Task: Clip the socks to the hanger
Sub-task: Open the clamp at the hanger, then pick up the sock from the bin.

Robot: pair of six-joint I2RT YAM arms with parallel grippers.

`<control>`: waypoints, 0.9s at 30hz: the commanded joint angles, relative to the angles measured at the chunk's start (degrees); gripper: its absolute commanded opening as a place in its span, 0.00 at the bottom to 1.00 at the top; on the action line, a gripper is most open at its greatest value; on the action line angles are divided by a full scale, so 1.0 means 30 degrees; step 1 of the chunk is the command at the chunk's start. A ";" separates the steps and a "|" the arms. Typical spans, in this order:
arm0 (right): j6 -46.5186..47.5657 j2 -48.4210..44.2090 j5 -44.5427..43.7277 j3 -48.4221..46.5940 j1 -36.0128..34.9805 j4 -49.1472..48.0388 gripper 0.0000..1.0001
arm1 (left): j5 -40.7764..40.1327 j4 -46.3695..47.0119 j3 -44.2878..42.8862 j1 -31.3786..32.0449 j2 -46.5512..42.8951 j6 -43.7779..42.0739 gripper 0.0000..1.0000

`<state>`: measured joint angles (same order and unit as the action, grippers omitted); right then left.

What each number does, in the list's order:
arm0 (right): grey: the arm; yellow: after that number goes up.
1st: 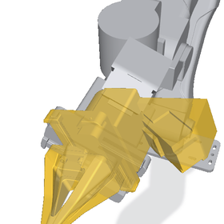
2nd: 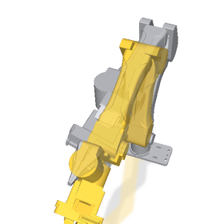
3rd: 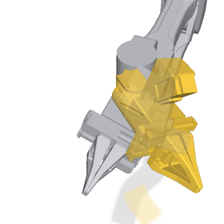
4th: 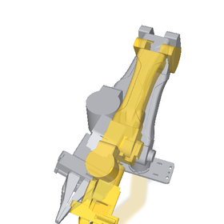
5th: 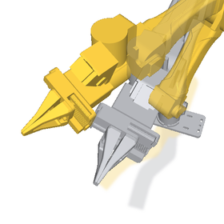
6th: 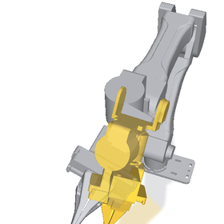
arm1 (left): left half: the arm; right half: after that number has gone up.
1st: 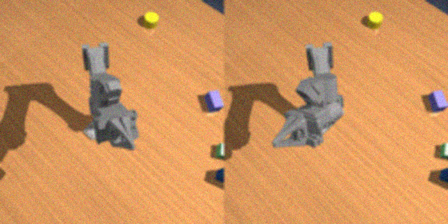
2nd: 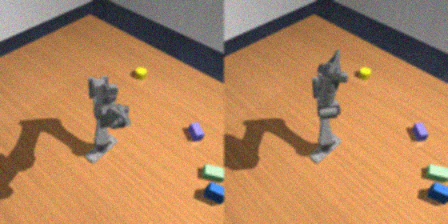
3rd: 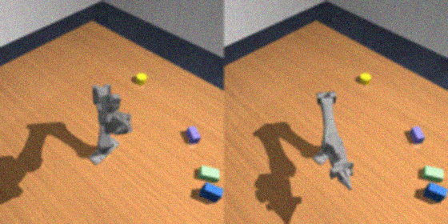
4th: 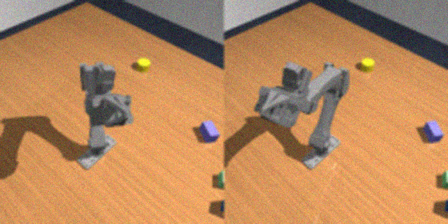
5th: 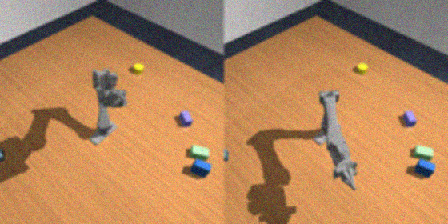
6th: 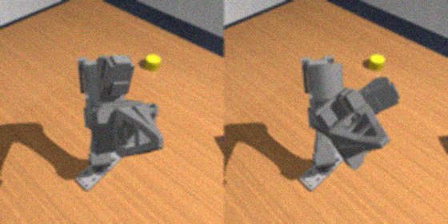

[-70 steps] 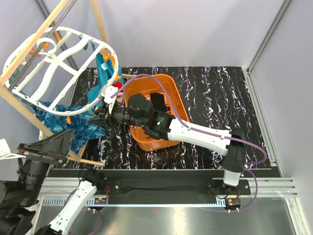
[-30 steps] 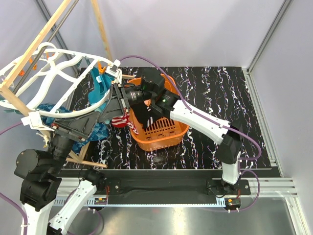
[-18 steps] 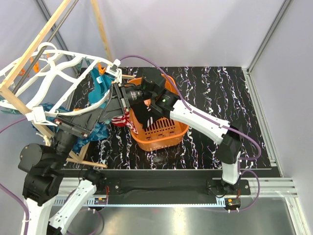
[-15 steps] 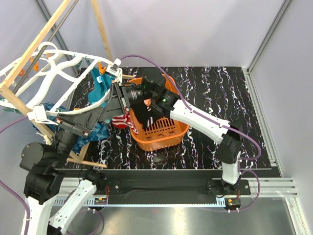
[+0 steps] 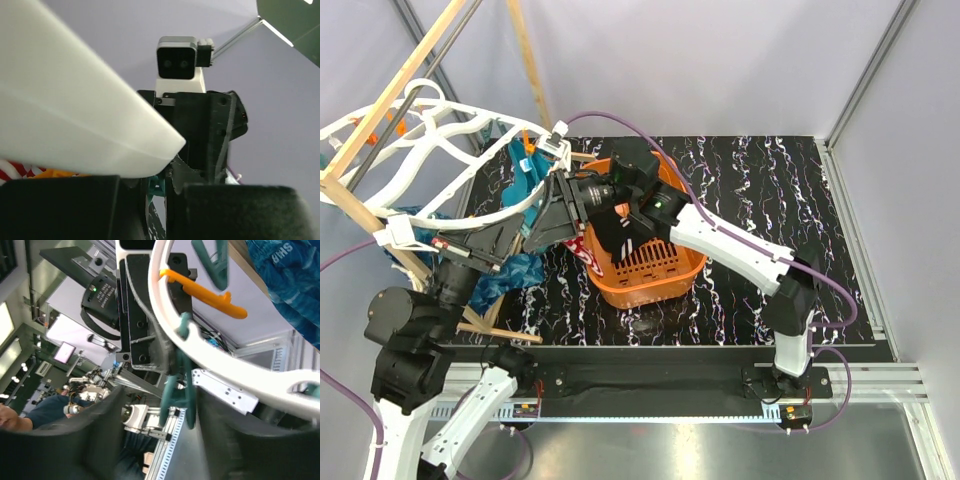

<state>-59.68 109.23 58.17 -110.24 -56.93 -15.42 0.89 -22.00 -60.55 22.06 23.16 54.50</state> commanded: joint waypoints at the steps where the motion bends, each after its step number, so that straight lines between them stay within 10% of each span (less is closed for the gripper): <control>1: 0.3003 -0.1191 0.0066 0.0036 -0.0448 0.3403 0.73 | 0.0907 0.0069 -0.0644 0.0174 0.0484 0.0261 0.00; 5: 0.7083 -0.2481 -0.2510 0.0328 -0.0360 0.7857 1.00 | 0.0673 -0.0459 -0.0792 0.0174 0.0367 -0.0060 0.00; 19: 1.6052 -0.7147 -2.8753 0.4636 0.0518 1.6915 1.00 | 0.0555 -0.1456 -0.0968 0.0174 -0.0247 -0.0735 0.00; 24: 1.6788 -0.5271 -2.9972 0.4783 0.2186 1.6218 0.93 | 0.0496 -0.1807 -0.0967 0.0174 -0.0395 -0.0940 0.00; 27: 1.6408 -0.2555 -2.7780 0.3879 0.3385 1.5544 0.67 | 0.0379 -0.2128 -0.0967 0.0174 -0.0512 -0.0940 0.00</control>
<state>-11.73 95.11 -23.83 -96.90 -49.58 32.60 -0.19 -27.62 -61.91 22.06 22.44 52.95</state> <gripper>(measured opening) 0.716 0.116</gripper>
